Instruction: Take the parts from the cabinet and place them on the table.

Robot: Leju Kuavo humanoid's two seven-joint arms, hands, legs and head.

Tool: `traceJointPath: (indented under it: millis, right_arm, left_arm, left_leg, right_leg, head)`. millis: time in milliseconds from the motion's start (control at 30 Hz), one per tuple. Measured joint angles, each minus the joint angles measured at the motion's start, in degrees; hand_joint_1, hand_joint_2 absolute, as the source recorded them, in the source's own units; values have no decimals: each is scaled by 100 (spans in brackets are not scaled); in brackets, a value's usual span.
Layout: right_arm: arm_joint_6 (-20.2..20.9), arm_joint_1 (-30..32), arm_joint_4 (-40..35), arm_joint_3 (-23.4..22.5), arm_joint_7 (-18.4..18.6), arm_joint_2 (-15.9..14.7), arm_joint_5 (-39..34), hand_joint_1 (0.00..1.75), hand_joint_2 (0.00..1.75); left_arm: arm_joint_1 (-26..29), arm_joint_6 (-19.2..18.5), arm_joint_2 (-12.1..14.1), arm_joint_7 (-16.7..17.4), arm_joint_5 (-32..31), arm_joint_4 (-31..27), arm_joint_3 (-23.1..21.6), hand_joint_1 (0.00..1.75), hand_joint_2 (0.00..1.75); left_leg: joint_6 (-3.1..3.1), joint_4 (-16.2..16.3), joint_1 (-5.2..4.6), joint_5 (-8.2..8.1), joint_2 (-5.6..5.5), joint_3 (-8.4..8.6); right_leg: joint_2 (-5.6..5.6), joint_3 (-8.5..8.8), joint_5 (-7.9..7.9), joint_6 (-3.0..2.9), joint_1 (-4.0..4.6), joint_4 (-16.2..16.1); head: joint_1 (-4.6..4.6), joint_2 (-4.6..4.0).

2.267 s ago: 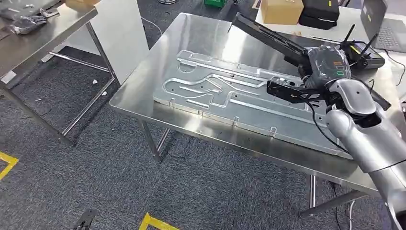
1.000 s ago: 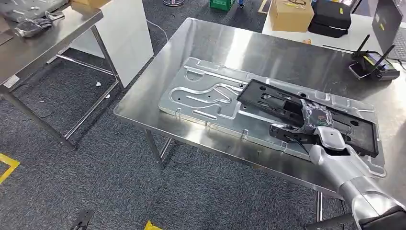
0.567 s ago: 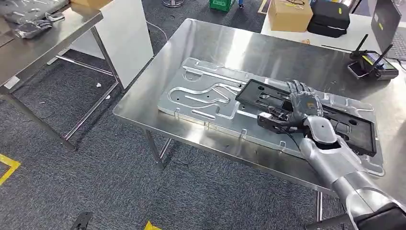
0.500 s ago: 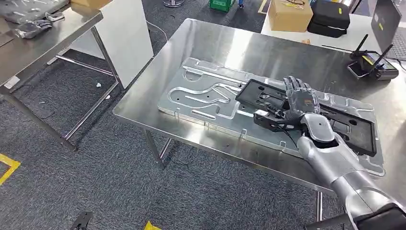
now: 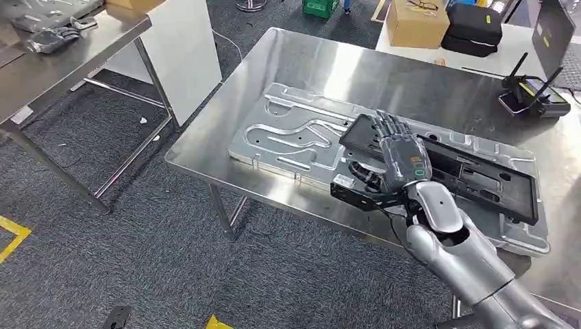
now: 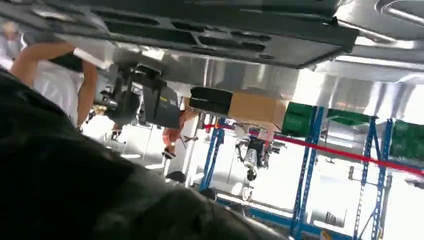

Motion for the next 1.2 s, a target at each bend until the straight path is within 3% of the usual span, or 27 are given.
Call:
traceJointPath:
  millis: [33, 67, 133, 167, 200, 233, 300, 333, 367, 400, 433, 500, 533, 567, 667, 700, 733, 767, 833, 867, 900, 933, 1000, 1033, 1067, 1167, 1200]
  right_arm:
    - [-105, 127, -179, -20, 20, -68, 7, 0, 0]
    - [-192, 266, -359, -43, 41, -133, 22, 0, 0]
    - [-357, 647, -662, -138, 74, -269, 46, 0, 0]
    - [-457, 932, -874, -210, 87, -345, 61, 0, 0]
    - [-541, 1203, -1052, -282, 105, -389, 74, 0, 0]
    - [-625, 1500, -1219, -381, 120, -435, 81, 0, 0]
    - [-897, 2304, -1637, -720, 122, -513, 159, 0, 0]
    - [-1007, 2702, -1810, -873, 122, -544, 210, 0, 0]
    - [-1095, 3079, -1978, -986, 120, -564, 254, 0, 0]
    - [-1167, 3442, -2144, -1091, 120, -572, 269, 0, 0]
    - [-1228, 3746, -2308, -1200, 120, -572, 284, 0, 0]
    - [-1315, 4254, -2642, -1423, 135, -570, 280, 0, 0]
    - [-1351, 4455, -2769, -1519, 153, -570, 262, 0, 0]
    - [-1383, 4623, -2906, -1626, 175, -572, 242, 0, 0]
    - [-1390, 4948, -3143, -1760, 190, -572, 194, 0, 0]
    - [-1392, 5046, -3241, -1814, 236, -586, 94, 0, 0]
    - [-1405, 5136, -3308, -1872, 264, -590, 14, 0, 0]
    - [-1435, 5252, -3387, -1945, 312, -614, -69, 0, 0]
    - [-1494, 5501, -3516, -2076, 408, -623, -235, 0, 0]
    - [-1492, 5624, -3571, -2129, 448, -634, -348, 0, 0]
    - [-1484, 5735, -3623, -2197, 487, -651, -481, 0, 0]
    - [-1479, 5811, -3665, -2260, 496, -662, -558, 0, 0]
    - [-1477, 5908, -3760, -2391, 498, -682, -623, 0, 0]
    - [-1475, 5925, -3787, -2437, 498, -684, -636, 0, 0]
    - [-1464, 5952, -3809, -2474, 498, -688, -678, 0, 0]
    - [-1392, 6058, -3855, -2618, 529, -688, -865, 0, 0]
    - [-1372, 6095, -3857, -2666, 529, -688, -931, 0, 0]
  left_arm:
    - [3, 9, -2, 7, 0, 0, 0, 0, 0]
    - [2, 11, -24, 13, 0, 0, 0, 0, 0]
    - [5, 13, -50, 24, 2, 0, 0, 0, 0]
    - [15, 15, -57, 33, 4, 0, 0, 0, 0]
    - [28, 20, -57, 35, 13, -2, 2, 0, 0]
    - [33, 33, -63, 35, 24, -2, 7, 0, 0]
    - [35, 76, -74, 35, 44, -2, 15, 0, 0]
    - [48, 100, -81, 35, 44, -2, 20, 0, 0]
    - [64, 118, -87, 35, 44, -2, 28, 0, 0]
    - [82, 129, -96, 35, 37, -2, 46, 0, 0]
    - [90, 138, -103, 35, 31, -2, 57, 0, 0]
    - [86, 153, -109, 35, 22, -4, 59, 0, 0]
    - [88, 164, -103, 37, 20, -15, 59, 0, 0]
    - [94, 175, -112, 37, 17, -20, 59, 0, 0]
    - [97, 197, -114, 39, 15, -26, 61, 0, 0]
    - [89, 203, -153, 41, 2, -26, 61, 0, 0]
    - [71, 212, -153, 39, -2, -35, 63, 0, 0]
    - [63, 223, -153, 39, -22, -39, 63, 0, 0]
    - [64, 223, -157, 35, -52, -39, 66, 0, 0]
    - [66, 221, -160, 28, -61, -39, 66, 0, 0]
    - [62, 221, -160, 20, -72, -39, 66, 0, 0]
    - [55, 218, -162, 15, -83, -39, 66, 0, 0]
    - [38, 219, -175, 9, -94, -39, 66, 0, 0]
    - [32, 218, -177, 4, -94, -39, 66, 0, 0]
    - [21, 219, -179, 2, -96, -42, 66, 0, 0]
    - [23, 212, -190, -31, -103, -42, 68, 0, 0]
    - [30, 210, -190, -33, -107, -42, 68, 0, 0]
  left_leg:
    - [-60, 5, -7, -1, -10, -27]
    - [-109, -1, -2, 13, -13, -13]
    - [-172, -15, -1, 51, -21, -10]
    - [-220, -23, 7, 67, -35, -17]
    - [-241, 43, 33, -52, -12, -57]
    - [-249, 227, 30, -285, 0, -115]
    - [-265, 1082, 31, -869, 3, -389]
    - [-278, 1505, 27, -1073, 3, -514]
    - [-281, 1765, 27, -1153, 3, -555]
    - [-266, 1704, 26, -1073, 3, -447]
    - [-242, 1397, 21, -901, 3, -227]
    - [-143, 355, -25, -475, -13, 411]
    - [-73, 62, -40, -558, -22, 566]
    - [-85, -82, -65, -536, -13, 648]
    - [-59, -132, -102, -410, -14, 617]
    - [-6, -320, 0, -325, 9, 696]
    - [32, -351, -16, -287, 29, 661]
    - [81, -376, -17, -254, 39, 627]
    - [72, -328, -17, -240, 47, 549]
    - [71, -279, -17, -240, 57, 498]
    - [69, -220, -12, -242, 63, 447]
    - [59, -162, -5, -249, 64, 401]
    - [16, -32, 21, -278, 63, 315]
    - [-15, 24, 20, -296, 64, 269]
    - [-56, 68, -10, -283, 69, 225]
    - [-177, 51, -6, -199, 75, 219]
    - [-206, 68, 3, -231, 75, 192]
  right_leg:
    - [14, 93, -128, -9, 59, -149]
    - [38, 65, -23, -77, 97, -126]
    - [32, 55, -43, -122, 120, -153]
    - [19, 52, -9, -175, 119, -198]
    - [-12, 55, 32, -237, 79, -243]
    - [-9, 41, 64, -305, 85, -256]
    - [-70, -9, 83, -340, 110, -252]
    - [-98, -38, 93, -354, 129, -246]
    - [-104, -75, 107, -362, 146, -229]
    - [-102, -112, 117, -365, 157, -212]
    - [-97, -141, 121, -361, 167, -195]
    - [-81, -162, 122, -360, 180, -158]
    - [-82, -184, 130, -345, 180, -154]
    - [-76, -189, 163, -302, 183, -147]
    - [-41, -187, 287, -168, 135, -259]
    - [-3, -218, 212, -137, 142, -250]
    - [6, -256, 27, -117, 148, -133]
    - [11, -371, -263, -100, 132, 207]
    - [8, -633, -742, -48, 103, 1070]
    - [7, -704, -845, -20, 83, 1400]
    - [4, -651, -796, 5, 59, 1436]
    - [0, -479, -647, 27, 31, 1207]
    - [-5, 139, -244, 60, -15, 214]
    - [3, 314, -365, 62, -12, -132]
    - [24, 308, -309, 3, 65, -137]
    - [33, 236, -257, -101, 86, -105]
    - [38, 209, -196, -184, 38, -160]
  head:
    - [2, 0]
    - [-11, 0]
    - [-9, 0]
    - [2, 0]
    - [-11, 0]
    - [-22, 0]
    - [-39, 0]
    - [-37, 0]
    - [-37, 0]
    - [-37, 0]
    - [-37, 0]
    - [-39, 0]
    - [-33, 0]
    - [-30, 0]
    - [-42, 2]
    - [-39, 0]
    - [-18, 0]
    - [2, 0]
    - [9, 0]
    - [11, 0]
    - [9, 0]
    - [11, 0]
    - [11, 0]
    - [9, 0]
    - [13, 0]
    - [2, 0]
    - [15, 0]
